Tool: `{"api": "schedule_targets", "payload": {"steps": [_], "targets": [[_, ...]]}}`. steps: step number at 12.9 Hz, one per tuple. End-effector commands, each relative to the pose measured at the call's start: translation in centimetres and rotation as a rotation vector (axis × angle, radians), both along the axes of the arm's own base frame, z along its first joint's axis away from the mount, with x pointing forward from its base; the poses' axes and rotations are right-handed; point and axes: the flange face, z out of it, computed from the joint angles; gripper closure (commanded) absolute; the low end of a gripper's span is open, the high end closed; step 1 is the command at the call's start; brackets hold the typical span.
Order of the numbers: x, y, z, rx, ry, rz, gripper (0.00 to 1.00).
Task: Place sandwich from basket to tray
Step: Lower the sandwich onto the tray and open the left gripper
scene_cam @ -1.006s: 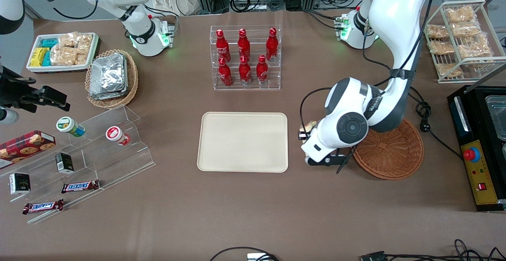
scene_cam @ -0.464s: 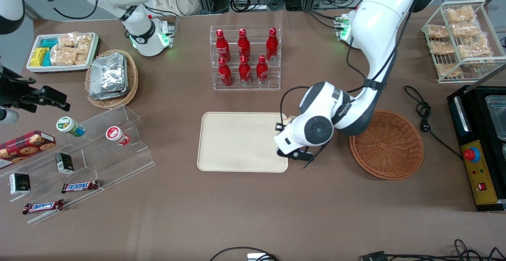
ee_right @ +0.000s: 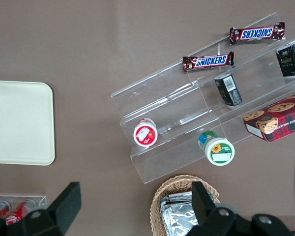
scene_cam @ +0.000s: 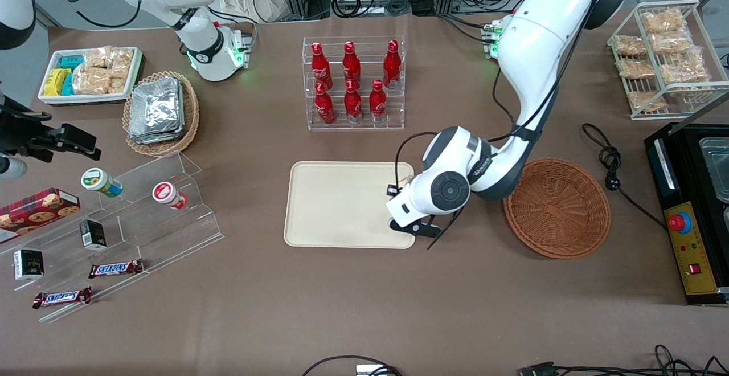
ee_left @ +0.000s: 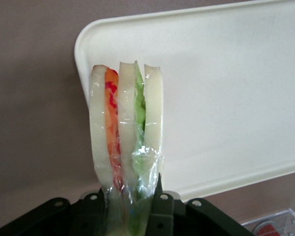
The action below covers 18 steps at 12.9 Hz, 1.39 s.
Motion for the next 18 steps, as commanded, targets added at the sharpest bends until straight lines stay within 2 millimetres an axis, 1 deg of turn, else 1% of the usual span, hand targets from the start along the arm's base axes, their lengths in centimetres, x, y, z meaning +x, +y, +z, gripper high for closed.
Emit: {"api": "schedule_targets", "payload": {"steps": [1,3,5,6,8,9,10,13,14,15,17,18], "targets": [[0.5,-0.6,-0.9,-0.022,-0.002,-0.002,0.68],[-0.5,-2.1,-1.1,-0.018,-0.001,-0.027,0.67],[-0.6,-2.1,-1.8,-0.012,0.012,-0.011,0.67],[-0.6,-2.1,-1.8,-0.01,0.013,-0.005,0.66],[-0.7,-2.1,-2.0,-0.009,0.016,-0.003,0.55],[-0.6,-2.0,-2.0,-0.009,0.016,-0.002,0.43],[-0.5,-1.9,-2.0,-0.008,0.016,-0.001,0.28],[-0.5,-1.8,-2.0,-0.007,0.015,0.0,0.24],[-0.2,-1.6,-1.8,-0.01,0.013,0.006,0.22],[-0.1,-1.4,-1.5,-0.011,0.009,0.009,0.22],[0.8,-1.0,0.4,-0.019,-0.012,0.018,0.22],[1.9,0.1,2.0,-0.028,-0.033,0.042,0.22]]}}
